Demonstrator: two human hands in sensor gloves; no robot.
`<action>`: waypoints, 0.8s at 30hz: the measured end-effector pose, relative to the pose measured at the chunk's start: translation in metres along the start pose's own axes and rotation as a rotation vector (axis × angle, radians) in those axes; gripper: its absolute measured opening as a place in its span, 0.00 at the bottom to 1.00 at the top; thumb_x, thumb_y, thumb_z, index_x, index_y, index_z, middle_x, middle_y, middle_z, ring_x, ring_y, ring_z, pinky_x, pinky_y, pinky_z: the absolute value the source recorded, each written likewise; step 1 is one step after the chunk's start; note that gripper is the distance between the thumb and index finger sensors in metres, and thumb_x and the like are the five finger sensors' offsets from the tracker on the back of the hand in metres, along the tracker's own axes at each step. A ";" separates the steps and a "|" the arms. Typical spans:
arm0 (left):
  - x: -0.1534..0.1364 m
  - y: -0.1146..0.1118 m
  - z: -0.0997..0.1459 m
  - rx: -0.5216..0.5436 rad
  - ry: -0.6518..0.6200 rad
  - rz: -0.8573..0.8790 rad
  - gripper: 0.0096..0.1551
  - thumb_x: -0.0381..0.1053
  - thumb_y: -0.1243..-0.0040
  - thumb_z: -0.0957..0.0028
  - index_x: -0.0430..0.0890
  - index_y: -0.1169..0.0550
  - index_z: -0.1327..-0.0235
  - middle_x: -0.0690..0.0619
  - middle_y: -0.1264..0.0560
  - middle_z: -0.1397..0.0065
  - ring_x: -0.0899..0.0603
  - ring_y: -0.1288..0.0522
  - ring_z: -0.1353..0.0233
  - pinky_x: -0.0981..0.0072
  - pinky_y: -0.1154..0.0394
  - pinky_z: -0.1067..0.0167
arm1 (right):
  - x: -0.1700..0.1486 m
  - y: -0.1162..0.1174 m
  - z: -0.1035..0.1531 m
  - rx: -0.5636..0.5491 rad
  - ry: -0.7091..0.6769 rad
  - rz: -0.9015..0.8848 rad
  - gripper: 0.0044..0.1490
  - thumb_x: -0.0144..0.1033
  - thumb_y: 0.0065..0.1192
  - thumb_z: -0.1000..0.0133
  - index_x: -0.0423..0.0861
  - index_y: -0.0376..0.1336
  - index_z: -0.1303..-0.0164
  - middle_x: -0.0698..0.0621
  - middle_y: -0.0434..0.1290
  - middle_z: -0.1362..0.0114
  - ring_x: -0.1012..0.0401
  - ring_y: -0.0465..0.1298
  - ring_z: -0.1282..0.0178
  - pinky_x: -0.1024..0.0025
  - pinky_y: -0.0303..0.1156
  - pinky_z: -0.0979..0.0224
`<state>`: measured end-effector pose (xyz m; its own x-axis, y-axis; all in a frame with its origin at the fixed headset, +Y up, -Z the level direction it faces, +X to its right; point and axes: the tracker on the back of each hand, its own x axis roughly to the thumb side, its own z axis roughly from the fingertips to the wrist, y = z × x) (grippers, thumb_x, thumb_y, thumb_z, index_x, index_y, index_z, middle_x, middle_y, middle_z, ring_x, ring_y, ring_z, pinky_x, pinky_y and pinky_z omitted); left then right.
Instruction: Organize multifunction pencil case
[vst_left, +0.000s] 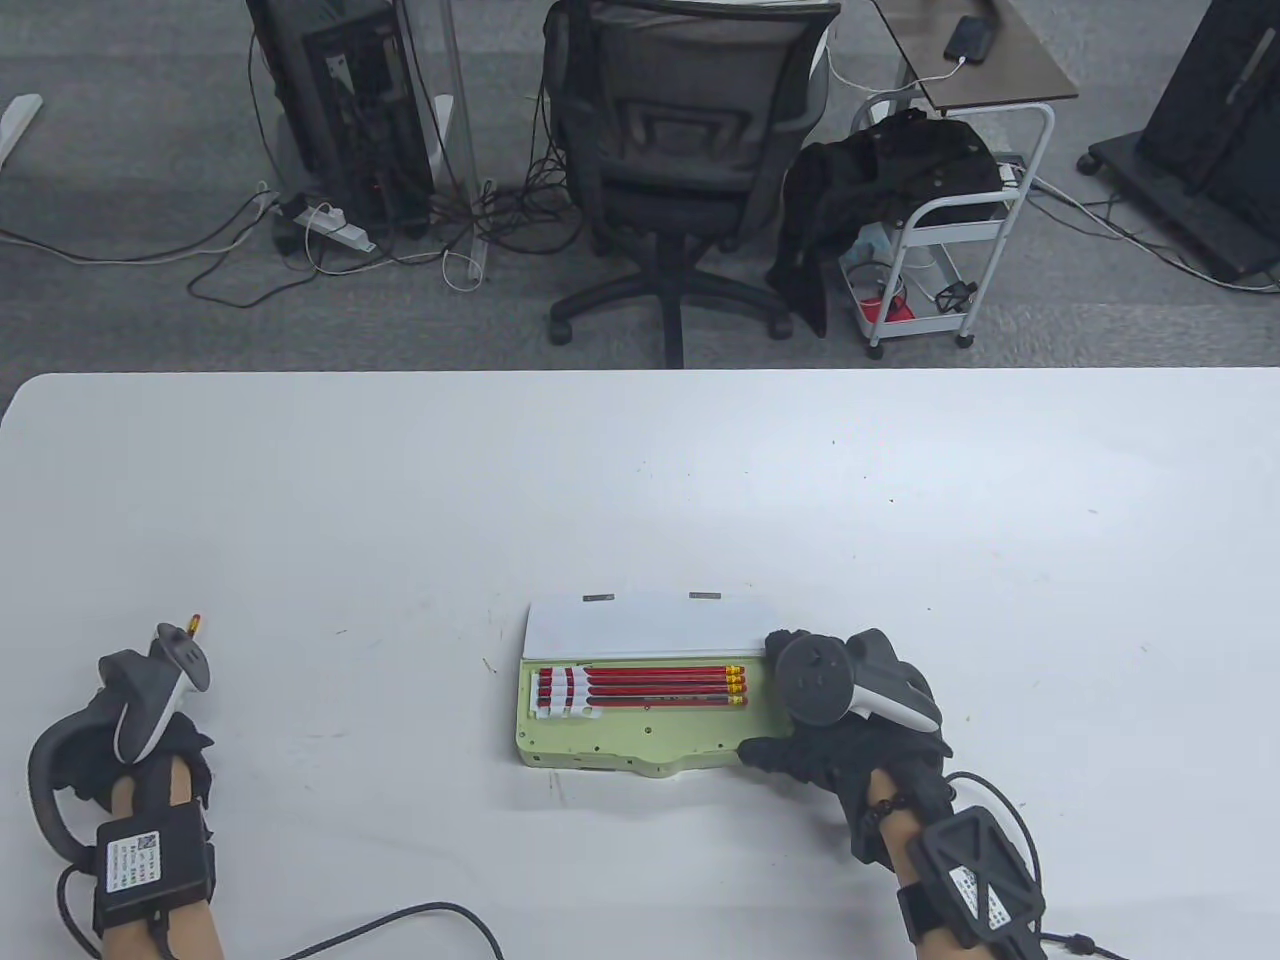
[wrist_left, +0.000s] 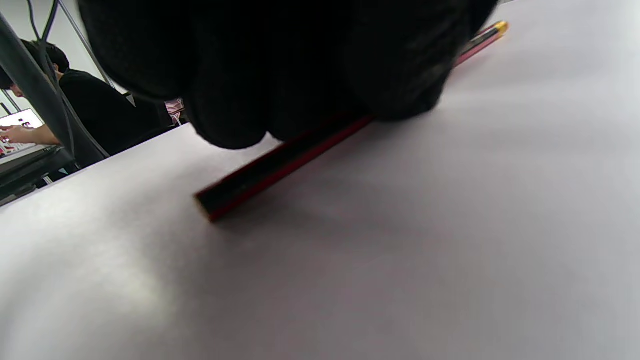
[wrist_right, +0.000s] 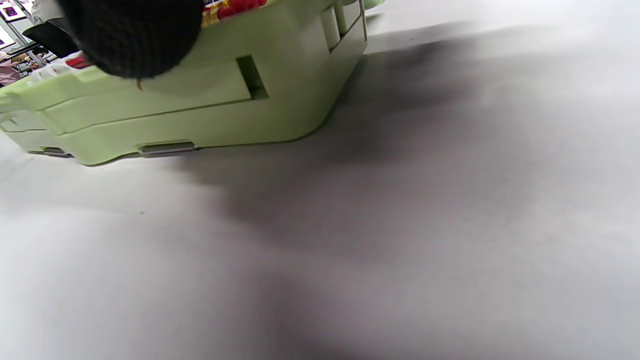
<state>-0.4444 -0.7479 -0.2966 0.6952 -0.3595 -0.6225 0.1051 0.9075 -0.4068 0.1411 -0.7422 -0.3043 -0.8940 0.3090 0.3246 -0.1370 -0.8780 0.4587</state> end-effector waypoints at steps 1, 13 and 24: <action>0.001 0.000 0.000 0.004 -0.003 -0.008 0.22 0.49 0.34 0.46 0.44 0.20 0.40 0.44 0.18 0.36 0.37 0.17 0.38 0.35 0.24 0.38 | 0.000 0.000 0.000 0.000 0.000 0.000 0.72 0.60 0.55 0.47 0.26 0.28 0.18 0.21 0.35 0.18 0.22 0.42 0.21 0.22 0.45 0.26; 0.007 -0.006 0.002 -0.018 -0.078 -0.027 0.25 0.49 0.44 0.41 0.42 0.26 0.34 0.43 0.23 0.33 0.36 0.21 0.34 0.32 0.28 0.35 | 0.001 0.000 0.000 0.003 0.001 0.003 0.72 0.60 0.55 0.47 0.25 0.28 0.19 0.20 0.35 0.19 0.22 0.42 0.21 0.22 0.45 0.26; 0.077 0.054 0.073 0.224 -0.470 0.159 0.23 0.46 0.49 0.41 0.45 0.31 0.33 0.44 0.18 0.34 0.37 0.16 0.37 0.33 0.24 0.37 | 0.002 0.001 0.000 0.005 0.003 0.004 0.71 0.61 0.54 0.46 0.26 0.27 0.19 0.20 0.35 0.19 0.22 0.42 0.21 0.22 0.46 0.26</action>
<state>-0.3335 -0.7101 -0.3175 0.9524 -0.1248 -0.2782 0.0861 0.9853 -0.1474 0.1395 -0.7426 -0.3036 -0.8958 0.3041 0.3242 -0.1308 -0.8774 0.4616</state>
